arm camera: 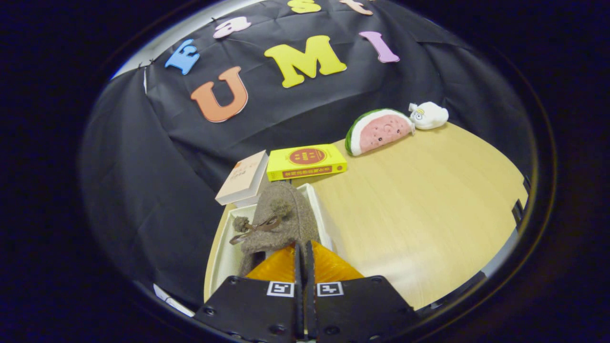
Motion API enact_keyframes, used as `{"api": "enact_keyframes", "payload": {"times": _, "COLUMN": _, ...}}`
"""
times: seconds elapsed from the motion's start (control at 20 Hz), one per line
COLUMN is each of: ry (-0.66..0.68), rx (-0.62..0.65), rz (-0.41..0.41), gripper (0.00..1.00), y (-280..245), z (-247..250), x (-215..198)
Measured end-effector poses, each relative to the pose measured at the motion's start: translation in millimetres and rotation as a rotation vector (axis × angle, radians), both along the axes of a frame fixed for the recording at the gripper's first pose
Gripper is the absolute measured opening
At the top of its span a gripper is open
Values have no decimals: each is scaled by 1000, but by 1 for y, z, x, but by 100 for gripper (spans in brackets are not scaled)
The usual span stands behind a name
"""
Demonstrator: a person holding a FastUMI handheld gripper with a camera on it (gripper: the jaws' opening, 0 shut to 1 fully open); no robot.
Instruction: Open the storage box then place both shoes into the box .Put the left shoe in first, then the right shoe, with the right side of both shoes facing outward in a uniform manner.
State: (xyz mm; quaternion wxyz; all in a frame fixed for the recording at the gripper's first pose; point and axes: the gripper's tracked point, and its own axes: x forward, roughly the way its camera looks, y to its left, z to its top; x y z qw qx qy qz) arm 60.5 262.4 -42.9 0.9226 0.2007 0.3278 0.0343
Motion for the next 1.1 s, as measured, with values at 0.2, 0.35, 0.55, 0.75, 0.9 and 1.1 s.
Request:
{"api": "enact_keyframes", "payload": {"times": 0.2, "ry": -64, "rx": -42, "rz": 16, "gripper": 14, "y": -1, "z": 14, "x": 3}}
{"api": "enact_keyframes", "payload": {"times": 0.35, "ry": -152, "rx": -86, "rz": 33, "gripper": 41, "y": -5, "z": 34, "x": 3}}
{"api": "enact_keyframes", "payload": {"times": 0.55, "ry": -274, "rx": -161, "rz": 71, "gripper": 84, "y": -13, "z": 54, "x": -5}}
{"api": "enact_keyframes", "payload": {"times": 0.75, "ry": -405, "rx": -248, "rz": 104, "gripper": 95, "y": -34, "z": 75, "x": -20}}
{"api": "enact_keyframes", "payload": {"times": 0.9, "ry": -478, "rx": -268, "rz": 112, "gripper": 95, "y": -50, "z": 90, "x": -38}}
{"api": "enact_keyframes", "payload": {"times": 1.1, "ry": -576, "rx": -333, "rz": 115, "gripper": 96, "y": -75, "z": 105, "x": -58}}
